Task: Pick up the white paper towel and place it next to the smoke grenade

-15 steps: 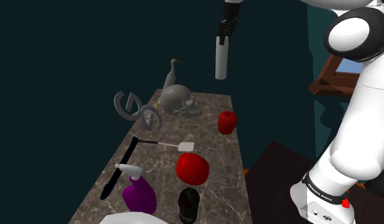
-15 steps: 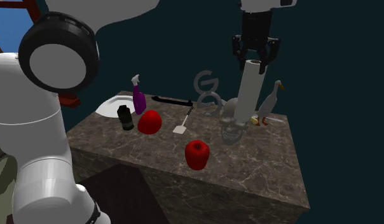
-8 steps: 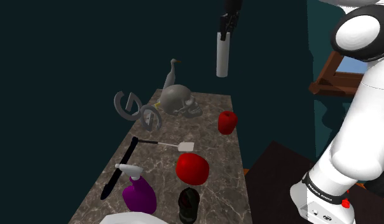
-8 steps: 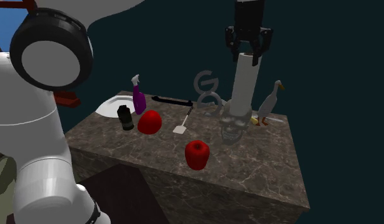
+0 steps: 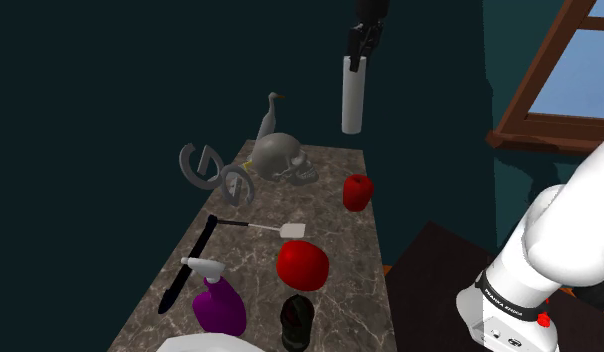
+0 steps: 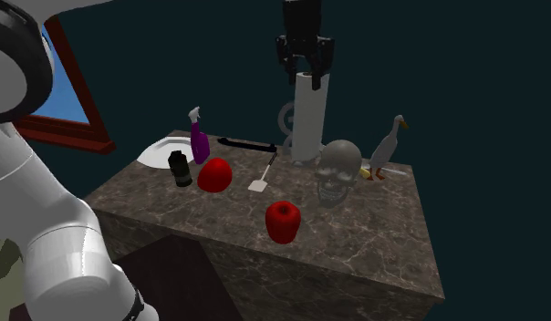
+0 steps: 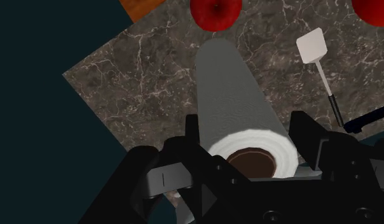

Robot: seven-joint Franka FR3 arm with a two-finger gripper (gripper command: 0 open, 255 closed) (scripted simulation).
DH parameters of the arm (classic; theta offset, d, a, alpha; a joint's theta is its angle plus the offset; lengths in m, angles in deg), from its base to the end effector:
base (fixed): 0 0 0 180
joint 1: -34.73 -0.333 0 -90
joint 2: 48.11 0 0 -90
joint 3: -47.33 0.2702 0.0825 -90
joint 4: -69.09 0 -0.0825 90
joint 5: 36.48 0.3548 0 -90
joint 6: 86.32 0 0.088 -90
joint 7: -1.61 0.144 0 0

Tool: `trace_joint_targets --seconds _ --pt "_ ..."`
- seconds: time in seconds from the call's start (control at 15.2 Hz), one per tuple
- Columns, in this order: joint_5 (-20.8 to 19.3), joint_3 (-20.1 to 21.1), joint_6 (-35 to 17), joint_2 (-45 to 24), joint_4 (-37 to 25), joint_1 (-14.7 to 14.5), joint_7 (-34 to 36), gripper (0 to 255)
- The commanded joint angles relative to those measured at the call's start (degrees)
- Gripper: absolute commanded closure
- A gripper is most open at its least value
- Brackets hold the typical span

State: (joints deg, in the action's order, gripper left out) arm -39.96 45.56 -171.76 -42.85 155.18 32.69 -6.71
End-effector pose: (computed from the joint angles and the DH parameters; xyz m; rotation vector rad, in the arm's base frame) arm 0.4938 -0.0075 0.6114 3.0686 0.2193 0.1172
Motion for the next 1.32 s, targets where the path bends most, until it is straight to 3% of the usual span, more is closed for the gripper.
trace_joint_targets --seconds 0.0,0.59,1.25 --pt "-0.2 1.2 -0.1 3.4 3.6 -1.0 2.3 255" --pt "1.3 7.8 0.8 14.6 14.6 -5.0 12.8 255" --pt "5.3 16.6 3.4 22.2 19.8 -9.2 25.2 255"
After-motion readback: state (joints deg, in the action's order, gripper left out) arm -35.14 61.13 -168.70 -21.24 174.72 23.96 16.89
